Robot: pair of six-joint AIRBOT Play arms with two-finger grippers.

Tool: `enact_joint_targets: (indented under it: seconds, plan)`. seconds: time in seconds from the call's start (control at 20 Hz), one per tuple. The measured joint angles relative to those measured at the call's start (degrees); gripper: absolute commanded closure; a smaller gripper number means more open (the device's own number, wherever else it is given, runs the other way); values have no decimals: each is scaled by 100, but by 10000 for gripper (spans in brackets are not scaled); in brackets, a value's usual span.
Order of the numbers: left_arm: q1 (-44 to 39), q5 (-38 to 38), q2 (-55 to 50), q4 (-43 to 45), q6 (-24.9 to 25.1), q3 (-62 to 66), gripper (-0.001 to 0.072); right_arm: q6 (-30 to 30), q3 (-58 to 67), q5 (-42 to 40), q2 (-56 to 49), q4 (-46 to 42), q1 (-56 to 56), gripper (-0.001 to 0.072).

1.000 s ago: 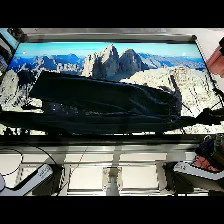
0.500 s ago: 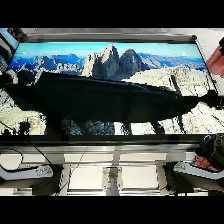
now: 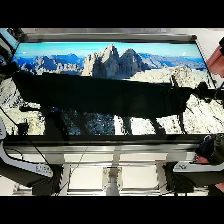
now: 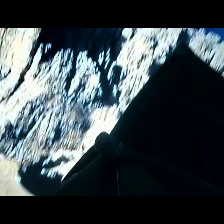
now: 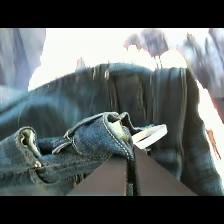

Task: Fold the clothes and pants, and hang the long-sleeved shirts on hangers.

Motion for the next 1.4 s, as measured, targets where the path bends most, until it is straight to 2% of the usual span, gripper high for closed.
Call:
enact_joint_targets:
  seconds: [0.3,0.5,0.75,0.9,1.05,1.4]
  plan:
    - [-264,970,-212,-109,-101,66,678,304,11,-1357,-280,234,345,698]
    - [-428,1252,-461,-109,-160,72,678,389,15,-1694,-439,254,428,697]
    - [-498,1231,-662,-103,-275,87,678,413,44,-1808,-612,260,516,697]
    - [-487,787,-688,188,-358,310,678,413,273,-1635,-645,164,531,698]
    - [-455,22,-688,745,-457,772,678,411,789,-1169,-658,57,538,698]
    - [-407,-1309,-481,1515,-352,1211,678,553,1591,-85,-664,-479,538,698]
